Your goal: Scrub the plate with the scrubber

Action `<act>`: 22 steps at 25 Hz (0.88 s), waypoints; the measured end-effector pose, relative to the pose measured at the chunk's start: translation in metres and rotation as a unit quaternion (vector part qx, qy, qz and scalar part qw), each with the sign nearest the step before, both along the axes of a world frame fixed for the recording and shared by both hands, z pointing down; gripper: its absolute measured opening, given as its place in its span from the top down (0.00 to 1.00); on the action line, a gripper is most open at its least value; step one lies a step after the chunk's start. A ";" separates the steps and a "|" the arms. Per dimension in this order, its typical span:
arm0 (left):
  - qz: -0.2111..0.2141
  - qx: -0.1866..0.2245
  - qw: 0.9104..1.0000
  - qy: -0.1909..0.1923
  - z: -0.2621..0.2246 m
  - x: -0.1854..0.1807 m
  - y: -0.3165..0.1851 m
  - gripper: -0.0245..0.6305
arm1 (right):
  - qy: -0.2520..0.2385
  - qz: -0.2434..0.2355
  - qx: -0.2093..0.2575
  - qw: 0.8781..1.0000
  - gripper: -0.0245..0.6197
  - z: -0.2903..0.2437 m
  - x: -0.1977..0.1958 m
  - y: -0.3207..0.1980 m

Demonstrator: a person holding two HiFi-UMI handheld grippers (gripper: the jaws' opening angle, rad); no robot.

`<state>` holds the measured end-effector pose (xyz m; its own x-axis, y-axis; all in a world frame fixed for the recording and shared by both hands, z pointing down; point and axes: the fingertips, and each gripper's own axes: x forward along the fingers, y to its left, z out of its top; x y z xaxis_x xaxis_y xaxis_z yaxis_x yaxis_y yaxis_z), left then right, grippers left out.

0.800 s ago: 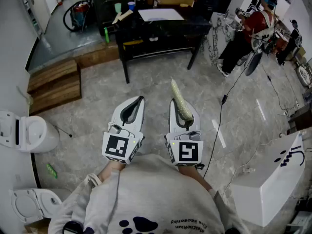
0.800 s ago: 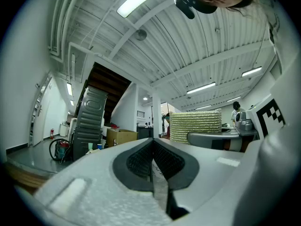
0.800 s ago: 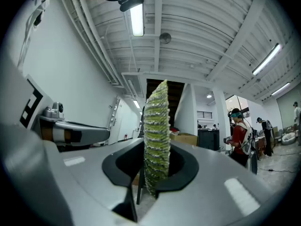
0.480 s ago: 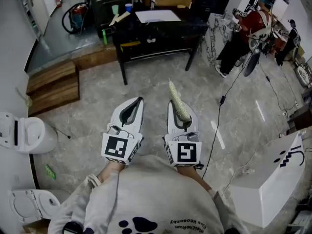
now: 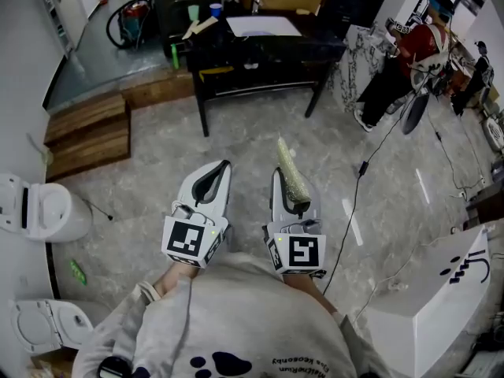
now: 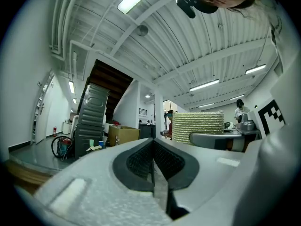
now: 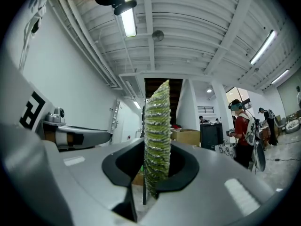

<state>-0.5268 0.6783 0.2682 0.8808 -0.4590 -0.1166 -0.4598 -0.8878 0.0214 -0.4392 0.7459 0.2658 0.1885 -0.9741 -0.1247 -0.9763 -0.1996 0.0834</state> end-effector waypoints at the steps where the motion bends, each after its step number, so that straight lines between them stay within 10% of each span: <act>1: 0.000 -0.001 1.000 0.000 0.001 0.003 -0.005 0.96 | 0.000 0.001 0.000 1.000 0.86 0.000 0.004 -0.006; 22: 0.064 0.004 0.998 -0.005 0.006 0.108 -0.248 0.96 | 0.024 0.060 0.018 0.998 0.86 -0.007 0.100 -0.234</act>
<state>-0.4186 0.4303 0.2741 0.9330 -0.3426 -0.1099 -0.3436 -0.9391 0.0097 -0.3391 0.5116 0.2587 0.2966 -0.9395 -0.1712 -0.9403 -0.3187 0.1195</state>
